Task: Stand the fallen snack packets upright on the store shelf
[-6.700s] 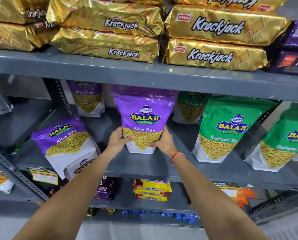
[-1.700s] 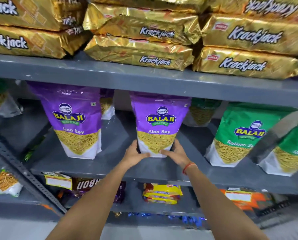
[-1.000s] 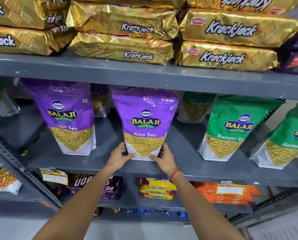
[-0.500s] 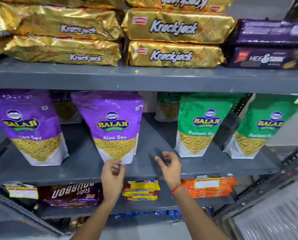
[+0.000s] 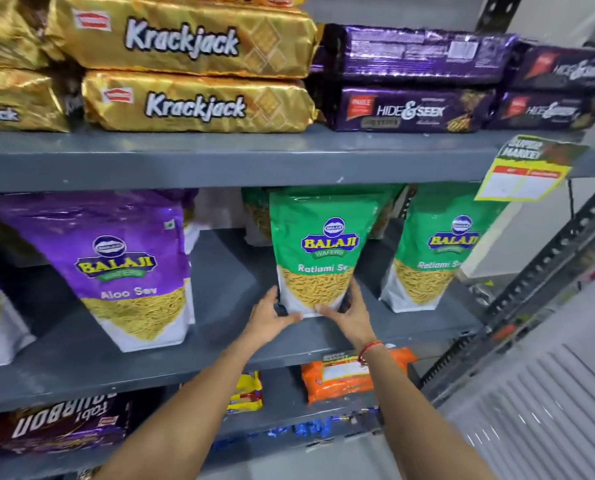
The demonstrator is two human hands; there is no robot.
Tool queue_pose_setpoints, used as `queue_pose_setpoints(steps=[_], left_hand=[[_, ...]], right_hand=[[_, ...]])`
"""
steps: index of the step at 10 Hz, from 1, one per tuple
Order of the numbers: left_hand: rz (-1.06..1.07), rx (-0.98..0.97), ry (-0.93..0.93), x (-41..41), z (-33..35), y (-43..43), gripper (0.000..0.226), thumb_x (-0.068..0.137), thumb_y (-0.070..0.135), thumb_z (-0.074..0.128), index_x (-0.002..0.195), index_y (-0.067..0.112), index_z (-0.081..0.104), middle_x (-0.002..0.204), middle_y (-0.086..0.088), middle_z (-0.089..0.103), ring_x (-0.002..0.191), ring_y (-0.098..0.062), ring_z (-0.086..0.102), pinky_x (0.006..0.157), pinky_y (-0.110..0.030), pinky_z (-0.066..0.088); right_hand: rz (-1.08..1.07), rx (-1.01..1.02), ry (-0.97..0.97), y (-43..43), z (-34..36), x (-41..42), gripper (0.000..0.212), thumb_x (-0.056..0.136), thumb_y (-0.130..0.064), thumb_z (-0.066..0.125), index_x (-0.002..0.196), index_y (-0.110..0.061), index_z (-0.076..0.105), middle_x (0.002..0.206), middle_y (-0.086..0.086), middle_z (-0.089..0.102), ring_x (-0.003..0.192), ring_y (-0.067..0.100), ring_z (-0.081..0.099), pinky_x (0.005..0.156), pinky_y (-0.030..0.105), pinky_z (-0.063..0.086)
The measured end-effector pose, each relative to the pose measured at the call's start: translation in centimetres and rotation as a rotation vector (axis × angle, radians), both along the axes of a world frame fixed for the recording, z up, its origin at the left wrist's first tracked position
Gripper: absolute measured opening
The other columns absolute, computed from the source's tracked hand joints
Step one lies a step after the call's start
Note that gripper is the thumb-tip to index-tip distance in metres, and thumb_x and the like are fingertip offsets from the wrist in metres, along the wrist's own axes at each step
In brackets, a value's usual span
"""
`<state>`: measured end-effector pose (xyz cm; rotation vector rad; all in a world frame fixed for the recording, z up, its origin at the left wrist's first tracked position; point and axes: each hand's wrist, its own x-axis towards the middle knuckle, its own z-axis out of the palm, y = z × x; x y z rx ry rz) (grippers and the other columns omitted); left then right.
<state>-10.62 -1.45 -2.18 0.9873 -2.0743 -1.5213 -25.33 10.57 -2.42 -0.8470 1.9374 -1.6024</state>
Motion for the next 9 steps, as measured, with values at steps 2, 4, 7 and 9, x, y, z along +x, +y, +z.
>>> queue_pose_setpoints(steps=[2, 4, 7, 9], left_hand=[[0.079, -0.089, 0.079, 1.0, -1.2, 0.9, 0.042, 0.076, 0.014, 0.073, 0.116, 0.014, 0.059, 0.113, 0.006, 0.064, 0.105, -0.011, 0.061, 0.096, -0.03, 0.048], [0.101, -0.129, 0.082, 2.4, -1.4, 1.4, 0.044, 0.079, 0.014, 0.07, 0.12, 0.013, 0.057, 0.115, 0.009, 0.061, 0.109, -0.009, 0.058, 0.095, -0.023, 0.044], [0.134, -0.084, 0.026, 2.7, -0.5, 2.5, 0.05, 0.082, 0.018, 0.067, 0.129, 0.014, 0.049, 0.13, -0.003, 0.059, 0.12, -0.017, 0.053, 0.1, -0.03, 0.04], [0.195, -0.049, 0.064, 3.5, -0.7, 3.2, 0.061, 0.08, 0.021, 0.069, 0.135, 0.013, 0.043, 0.135, -0.003, 0.054, 0.125, -0.02, 0.05, 0.104, -0.034, 0.039]], right_hand=[[0.02, 0.007, 0.015, 0.0, -0.6, 0.7, 0.058, 0.073, -0.007, 0.081, 0.11, -0.04, 0.051, 0.112, -0.013, 0.064, 0.103, -0.001, 0.062, 0.082, 0.014, 0.053], [0.032, -0.005, -0.013, 0.1, -0.9, 2.0, 0.059, 0.074, -0.007, 0.08, 0.116, -0.027, 0.044, 0.105, -0.015, 0.06, 0.093, -0.008, 0.058, 0.071, 0.001, 0.045], [0.038, 0.036, -0.001, 0.5, -0.2, 2.3, 0.067, 0.072, -0.014, 0.082, 0.125, -0.021, 0.042, 0.115, -0.001, 0.058, 0.102, 0.008, 0.056, 0.075, 0.004, 0.043], [-0.075, 0.093, 0.12, 0.6, -0.9, 3.7, 0.077, 0.068, -0.035, 0.083, 0.132, -0.015, 0.044, 0.129, 0.007, 0.055, 0.121, 0.022, 0.051, 0.101, 0.039, 0.046]])
